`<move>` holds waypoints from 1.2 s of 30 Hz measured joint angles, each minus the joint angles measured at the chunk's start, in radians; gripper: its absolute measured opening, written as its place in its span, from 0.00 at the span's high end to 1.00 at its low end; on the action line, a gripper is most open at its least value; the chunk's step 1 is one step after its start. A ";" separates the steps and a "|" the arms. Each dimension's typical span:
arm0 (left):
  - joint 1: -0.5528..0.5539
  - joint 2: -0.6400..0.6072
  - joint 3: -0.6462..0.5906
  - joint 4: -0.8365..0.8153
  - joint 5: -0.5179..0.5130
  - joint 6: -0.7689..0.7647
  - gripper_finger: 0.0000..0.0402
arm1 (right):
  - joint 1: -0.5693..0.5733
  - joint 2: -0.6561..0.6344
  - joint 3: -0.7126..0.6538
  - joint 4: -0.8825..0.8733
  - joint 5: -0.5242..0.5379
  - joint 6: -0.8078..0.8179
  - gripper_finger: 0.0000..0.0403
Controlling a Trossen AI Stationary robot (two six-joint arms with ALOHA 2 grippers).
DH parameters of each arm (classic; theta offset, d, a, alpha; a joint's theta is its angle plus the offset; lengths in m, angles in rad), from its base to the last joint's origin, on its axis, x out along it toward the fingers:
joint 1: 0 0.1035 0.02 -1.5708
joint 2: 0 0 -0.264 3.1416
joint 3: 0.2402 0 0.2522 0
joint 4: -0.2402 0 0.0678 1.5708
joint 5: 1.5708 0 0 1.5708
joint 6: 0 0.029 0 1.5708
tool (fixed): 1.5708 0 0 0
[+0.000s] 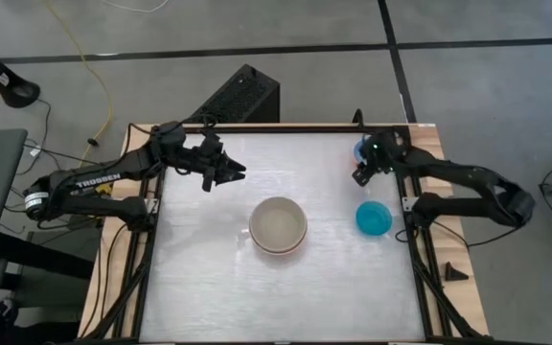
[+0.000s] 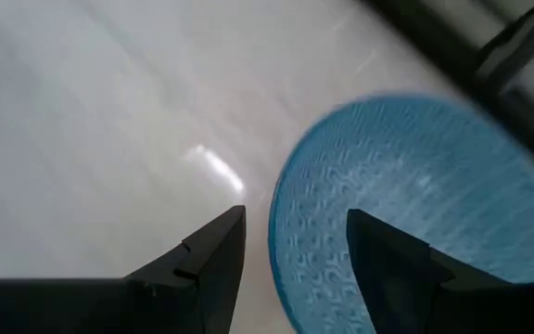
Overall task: Nest bowls inside each other
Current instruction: Stack the blue patterned bowl on top of the gray bowl
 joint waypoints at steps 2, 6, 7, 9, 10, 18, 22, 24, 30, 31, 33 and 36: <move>0.000 0.000 0.000 0.000 0.000 0.000 0.55 | -0.028 0.062 0.003 -0.006 -0.027 0.002 0.45; 0.000 0.000 0.000 0.000 -0.001 -0.002 0.55 | -0.066 0.170 0.004 -0.002 -0.056 0.003 0.46; 0.000 0.000 0.000 0.000 -0.001 -0.003 0.55 | -0.072 0.191 0.004 -0.002 -0.058 0.012 0.48; 0.000 0.000 0.000 -0.001 -0.001 -0.010 0.55 | -0.078 0.218 0.008 0.010 -0.058 0.033 0.52; 0.000 0.000 0.000 0.000 -0.001 -0.011 0.55 | -0.078 0.223 0.009 0.014 -0.062 0.043 0.55; 0.000 0.000 0.000 0.000 -0.001 -0.016 0.55 | -0.079 0.222 0.055 0.058 -0.209 0.104 0.87; 0.000 0.000 0.000 -0.001 -0.001 -0.012 0.55 | -0.072 0.225 0.094 0.085 -0.328 0.157 0.87; 0.000 0.000 0.000 -0.001 -0.001 -0.009 0.55 | -0.063 0.226 0.103 0.119 -0.368 0.200 0.87; -0.001 0.000 0.000 -0.001 -0.001 -0.004 0.55 | -0.012 0.216 0.104 0.241 -0.506 0.326 0.85; -0.001 0.000 0.000 -0.001 0.000 -0.004 0.55 | 0.004 0.216 0.104 0.256 -0.520 0.341 0.85; -0.001 0.000 0.000 -0.001 0.001 -0.002 0.55 | 0.042 0.216 0.104 0.290 -0.549 0.372 0.87; -0.001 0.000 0.000 -0.001 0.007 0.002 0.55 | 0.110 0.216 0.104 0.380 -0.576 0.421 0.88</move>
